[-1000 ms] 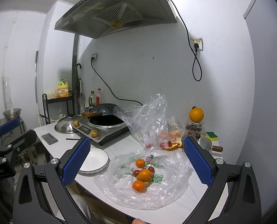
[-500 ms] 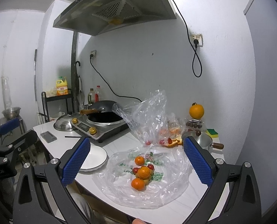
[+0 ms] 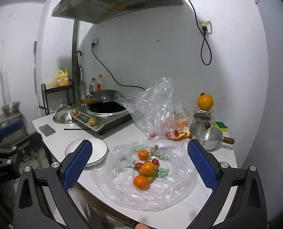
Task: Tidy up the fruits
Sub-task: 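Move the right tool to a large mandarin while the left tool approaches another mandarin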
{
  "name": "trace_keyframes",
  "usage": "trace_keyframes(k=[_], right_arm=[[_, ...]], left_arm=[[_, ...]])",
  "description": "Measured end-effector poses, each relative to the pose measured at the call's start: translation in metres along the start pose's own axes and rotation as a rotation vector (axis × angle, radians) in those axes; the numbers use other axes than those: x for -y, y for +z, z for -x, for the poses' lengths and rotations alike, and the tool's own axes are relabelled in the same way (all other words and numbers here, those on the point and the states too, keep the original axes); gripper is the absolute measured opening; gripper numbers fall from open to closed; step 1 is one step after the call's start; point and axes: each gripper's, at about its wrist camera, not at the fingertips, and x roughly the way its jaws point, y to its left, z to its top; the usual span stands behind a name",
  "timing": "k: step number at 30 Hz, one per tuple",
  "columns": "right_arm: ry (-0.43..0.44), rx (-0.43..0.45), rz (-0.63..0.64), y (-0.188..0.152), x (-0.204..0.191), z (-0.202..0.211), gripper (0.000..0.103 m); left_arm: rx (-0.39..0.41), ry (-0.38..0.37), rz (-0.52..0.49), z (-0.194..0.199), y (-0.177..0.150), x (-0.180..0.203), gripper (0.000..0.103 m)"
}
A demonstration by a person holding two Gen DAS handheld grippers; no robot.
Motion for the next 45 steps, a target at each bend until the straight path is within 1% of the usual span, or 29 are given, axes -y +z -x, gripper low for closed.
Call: trace_keyframes(k=[10, 26, 32, 38, 39, 41, 43, 45], right_arm=[[-0.002, -0.054, -0.013, -0.006, 0.013, -0.028, 0.102], [0.010, -0.139, -0.014, -0.022, 0.035, -0.081, 0.102], [0.014, -0.173, -0.026, -0.030, 0.047, -0.102, 0.102], [0.024, -0.229, -0.036, -0.044, 0.061, -0.127, 0.101], [0.029, -0.239, -0.037, -0.046, 0.062, -0.131, 0.101], [0.042, -0.265, -0.028, -0.051, 0.061, -0.141, 0.095], [0.051, -0.288, -0.016, -0.057, 0.060, -0.151, 0.091], [0.062, -0.307, -0.010, -0.061, 0.059, -0.160, 0.090]], left_arm=[[-0.067, -0.002, -0.012, -0.033, -0.006, 0.008, 0.102], [-0.183, -0.004, -0.027, -0.097, -0.020, 0.019, 0.102], [-0.233, -0.013, -0.037, -0.122, -0.029, 0.026, 0.102], [-0.291, -0.018, -0.041, -0.149, -0.043, 0.032, 0.102], [-0.299, -0.018, -0.040, -0.151, -0.045, 0.032, 0.102], [-0.319, -0.018, -0.038, -0.161, -0.050, 0.032, 0.102], [-0.331, -0.016, -0.036, -0.167, -0.054, 0.032, 0.102], [-0.344, -0.014, -0.035, -0.175, -0.057, 0.031, 0.102]])
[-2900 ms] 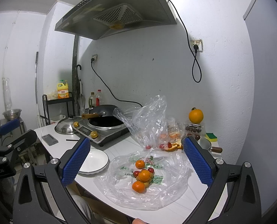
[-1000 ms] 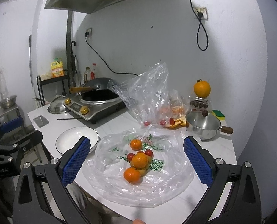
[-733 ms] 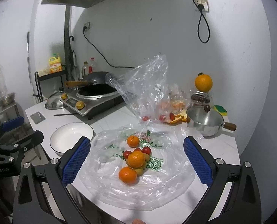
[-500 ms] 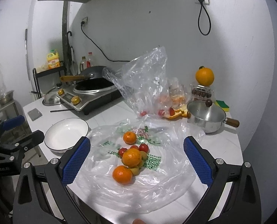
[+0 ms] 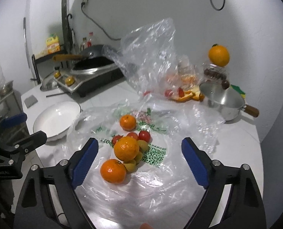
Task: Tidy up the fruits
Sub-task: 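Move the right tool to a large mandarin while the left tool approaches another mandarin, then close the right tool on the large mandarin while the left tool grasps a smaller mandarin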
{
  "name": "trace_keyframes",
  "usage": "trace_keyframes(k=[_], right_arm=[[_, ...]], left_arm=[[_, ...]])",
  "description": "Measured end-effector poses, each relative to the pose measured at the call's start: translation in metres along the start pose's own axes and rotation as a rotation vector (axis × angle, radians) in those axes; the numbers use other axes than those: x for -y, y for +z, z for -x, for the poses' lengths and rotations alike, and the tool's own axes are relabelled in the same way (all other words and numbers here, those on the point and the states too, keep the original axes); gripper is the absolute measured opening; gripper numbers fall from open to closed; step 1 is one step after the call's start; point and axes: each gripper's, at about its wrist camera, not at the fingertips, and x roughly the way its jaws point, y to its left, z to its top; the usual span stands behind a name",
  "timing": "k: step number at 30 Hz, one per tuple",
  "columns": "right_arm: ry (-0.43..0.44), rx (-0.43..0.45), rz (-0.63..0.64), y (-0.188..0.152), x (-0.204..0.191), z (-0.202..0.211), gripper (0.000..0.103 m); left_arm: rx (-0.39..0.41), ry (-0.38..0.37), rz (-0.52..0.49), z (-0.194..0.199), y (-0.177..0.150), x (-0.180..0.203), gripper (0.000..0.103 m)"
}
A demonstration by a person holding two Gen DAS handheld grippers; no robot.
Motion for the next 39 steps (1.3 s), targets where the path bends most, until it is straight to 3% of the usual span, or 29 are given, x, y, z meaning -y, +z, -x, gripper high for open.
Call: trace_keyframes(k=[3, 6, 15, 20, 29, 39], right_arm=[[0.014, -0.026, 0.000, -0.001, 0.001, -0.016, 0.089], [0.037, -0.061, 0.000, -0.001, 0.000, -0.033, 0.078], [0.058, -0.138, 0.030, -0.007, -0.009, -0.072, 0.077], [0.082, -0.173, 0.035, -0.009, -0.009, -0.084, 0.047], [0.123, -0.128, 0.012, -0.009, 0.002, -0.070, 0.047], [0.112, -0.054, -0.037, -0.010, 0.036, -0.040, 0.047]], left_arm=[[-0.019, 0.003, 0.004, -0.010, -0.001, -0.003, 0.102], [-0.037, 0.009, 0.002, -0.020, -0.002, -0.004, 0.102], [-0.067, 0.012, -0.003, -0.039, -0.004, -0.006, 0.102], [-0.079, 0.008, -0.016, -0.042, -0.005, -0.001, 0.102], [-0.087, 0.005, -0.065, -0.042, -0.005, 0.022, 0.101], [-0.104, -0.055, -0.149, -0.047, -0.005, 0.068, 0.101]])
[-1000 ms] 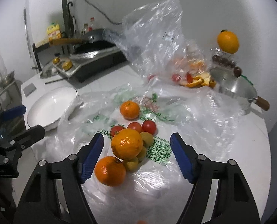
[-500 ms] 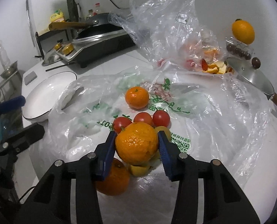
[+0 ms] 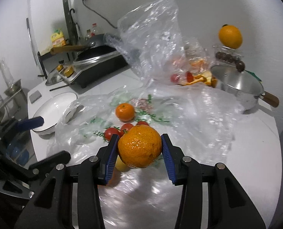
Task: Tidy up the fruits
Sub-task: 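Close the right tool on the large mandarin while the left tool grasps a smaller mandarin, then carry both held mandarins over the white plate with both tools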
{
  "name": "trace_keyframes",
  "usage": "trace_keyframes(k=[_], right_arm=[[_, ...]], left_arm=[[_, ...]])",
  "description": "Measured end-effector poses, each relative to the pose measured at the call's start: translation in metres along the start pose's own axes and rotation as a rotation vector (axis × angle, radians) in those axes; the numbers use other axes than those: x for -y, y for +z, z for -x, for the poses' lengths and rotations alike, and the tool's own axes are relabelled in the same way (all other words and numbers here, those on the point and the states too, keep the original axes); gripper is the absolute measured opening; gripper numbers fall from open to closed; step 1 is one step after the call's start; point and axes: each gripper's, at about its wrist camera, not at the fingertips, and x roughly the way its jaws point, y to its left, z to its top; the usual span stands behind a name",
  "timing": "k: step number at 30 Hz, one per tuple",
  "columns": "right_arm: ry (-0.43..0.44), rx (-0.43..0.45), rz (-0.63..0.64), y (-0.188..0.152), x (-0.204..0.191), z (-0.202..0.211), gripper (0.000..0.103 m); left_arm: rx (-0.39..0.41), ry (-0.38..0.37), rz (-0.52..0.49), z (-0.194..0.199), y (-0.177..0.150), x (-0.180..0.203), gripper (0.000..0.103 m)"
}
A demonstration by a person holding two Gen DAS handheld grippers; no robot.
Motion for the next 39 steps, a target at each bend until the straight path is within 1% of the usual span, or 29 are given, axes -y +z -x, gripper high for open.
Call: trace_keyframes(k=[4, 6, 12, 14, 15, 17, 19, 22, 29, 39], right_arm=[[-0.011, 0.014, -0.024, -0.004, 0.015, 0.008, 0.047], [-0.013, 0.023, -0.038, -0.005, 0.023, 0.011, 0.047], [-0.011, 0.045, -0.051, -0.009, 0.036, 0.018, 0.047], [-0.009, 0.051, -0.051, -0.010, 0.038, 0.020, 0.047], [-0.008, 0.053, -0.053, -0.010, 0.040, 0.020, 0.047], [-0.008, 0.054, -0.056, -0.011, 0.042, 0.020, 0.047], [-0.007, 0.054, -0.060, -0.012, 0.045, 0.020, 0.047], [-0.005, 0.057, -0.060, -0.013, 0.048, 0.020, 0.047], [-0.008, 0.062, -0.055, -0.012, 0.048, 0.022, 0.047], [-0.016, 0.080, -0.017, -0.005, 0.027, 0.033, 0.047]], left_arm=[[-0.017, -0.023, -0.038, -0.006, 0.002, 0.019, 0.101], [-0.028, -0.038, -0.055, -0.010, 0.003, 0.026, 0.099], [-0.082, -0.082, -0.084, -0.028, 0.001, 0.044, 0.087], [-0.098, -0.097, -0.097, -0.033, 0.001, 0.049, 0.076], [-0.109, -0.103, -0.104, -0.036, 0.000, 0.051, 0.074], [-0.136, -0.115, -0.116, -0.043, -0.002, 0.055, 0.060], [-0.159, -0.119, -0.117, -0.048, -0.005, 0.057, 0.054], [-0.152, -0.109, -0.112, -0.048, -0.005, 0.056, 0.047], [-0.150, -0.118, -0.112, -0.046, -0.007, 0.054, 0.047], [-0.084, -0.136, -0.092, -0.018, -0.002, 0.041, 0.047]])
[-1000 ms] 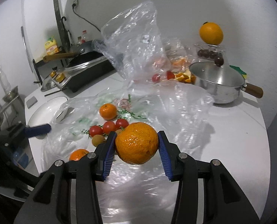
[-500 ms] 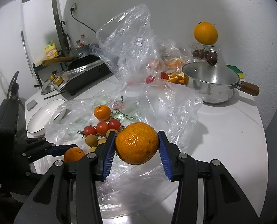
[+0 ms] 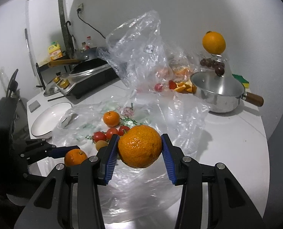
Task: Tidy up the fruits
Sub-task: 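Carry both held mandarins over the white plate with both tools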
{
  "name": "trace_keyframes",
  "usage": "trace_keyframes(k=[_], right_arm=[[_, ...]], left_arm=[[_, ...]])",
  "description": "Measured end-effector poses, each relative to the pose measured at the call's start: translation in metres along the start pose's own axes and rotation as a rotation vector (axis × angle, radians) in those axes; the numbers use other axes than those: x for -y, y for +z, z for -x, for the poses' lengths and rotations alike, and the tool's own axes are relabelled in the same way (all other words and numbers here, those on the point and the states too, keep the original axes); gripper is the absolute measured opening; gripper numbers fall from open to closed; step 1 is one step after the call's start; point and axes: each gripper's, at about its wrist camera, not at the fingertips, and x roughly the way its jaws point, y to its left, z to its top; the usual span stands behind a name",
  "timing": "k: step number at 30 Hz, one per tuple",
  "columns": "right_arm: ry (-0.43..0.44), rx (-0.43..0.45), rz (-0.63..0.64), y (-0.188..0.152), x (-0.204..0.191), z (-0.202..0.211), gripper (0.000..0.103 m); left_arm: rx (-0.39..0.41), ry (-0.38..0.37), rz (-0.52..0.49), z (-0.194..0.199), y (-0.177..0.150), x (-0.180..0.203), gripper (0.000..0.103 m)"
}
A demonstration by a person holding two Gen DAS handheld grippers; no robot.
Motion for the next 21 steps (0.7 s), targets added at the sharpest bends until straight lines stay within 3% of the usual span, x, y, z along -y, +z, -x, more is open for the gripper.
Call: trace_keyframes(k=[21], right_arm=[[0.031, -0.005, 0.111, 0.016, -0.076, 0.002, 0.047]], left_arm=[[0.111, 0.023, 0.075, 0.050, -0.012, -0.057, 0.047]])
